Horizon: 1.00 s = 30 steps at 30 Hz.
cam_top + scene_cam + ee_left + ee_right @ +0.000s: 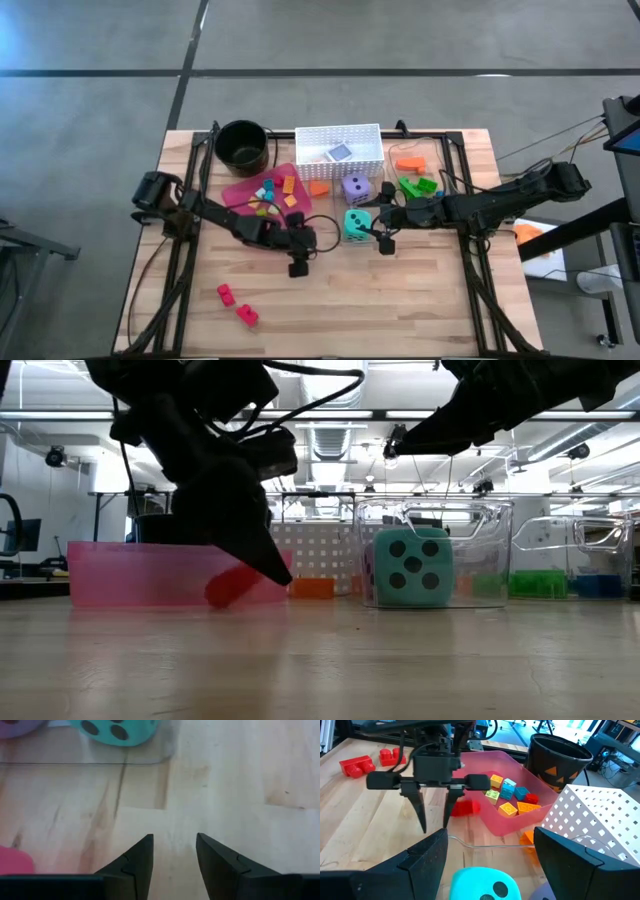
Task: Pick & Place Toys
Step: Put the top large red game piece into the top transparent bin
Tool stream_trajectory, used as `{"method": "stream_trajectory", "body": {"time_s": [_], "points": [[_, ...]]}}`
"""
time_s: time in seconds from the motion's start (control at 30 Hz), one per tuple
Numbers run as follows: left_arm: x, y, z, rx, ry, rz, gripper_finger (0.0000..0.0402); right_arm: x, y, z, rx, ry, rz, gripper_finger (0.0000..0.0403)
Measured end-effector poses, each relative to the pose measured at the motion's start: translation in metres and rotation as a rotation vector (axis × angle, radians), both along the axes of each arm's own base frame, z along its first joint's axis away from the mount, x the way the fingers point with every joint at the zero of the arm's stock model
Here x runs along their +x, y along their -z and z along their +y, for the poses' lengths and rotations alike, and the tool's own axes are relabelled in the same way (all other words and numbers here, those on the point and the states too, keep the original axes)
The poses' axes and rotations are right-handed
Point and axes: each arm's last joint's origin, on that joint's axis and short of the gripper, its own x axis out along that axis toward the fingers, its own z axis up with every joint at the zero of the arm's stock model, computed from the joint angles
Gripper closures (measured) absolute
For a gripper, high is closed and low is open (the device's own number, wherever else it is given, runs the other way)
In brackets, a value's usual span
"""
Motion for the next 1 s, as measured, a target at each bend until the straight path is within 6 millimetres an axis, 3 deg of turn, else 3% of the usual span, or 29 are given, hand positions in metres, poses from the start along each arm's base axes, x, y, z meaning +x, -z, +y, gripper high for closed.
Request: {"method": "stream_trajectory", "body": {"time_s": [0.17, 0.37, 0.57, 0.7, 1.0], "points": [[0.001, 0.000, 0.006, -0.002, -0.026, -0.001, 0.0237, 0.000, 0.000, 0.000, 0.000, 0.000, 0.000, 0.0109], [-0.001, -0.002, 0.006, 0.027, 0.008, 0.013, 0.0178, 0.000, 0.000, 0.000, 0.000, 0.000, 0.000, 0.0109], [-0.008, -0.026, 0.009, 0.015, -0.081, 0.029, 0.0132, 0.000, 0.000, 0.000, 0.000, 0.000, 0.000, 0.0109], [-0.012, -0.035, 0.009, -0.093, -0.231, -0.018, 0.0127, 0.000, 0.000, 0.000, 0.000, 0.000, 0.000, 0.0109], [-0.023, -0.017, -0.003, -0.122, -0.353, 0.065, 0.0126, 0.000, 0.000, 0.000, 0.000, 0.000, 0.002, 0.0109]]}}
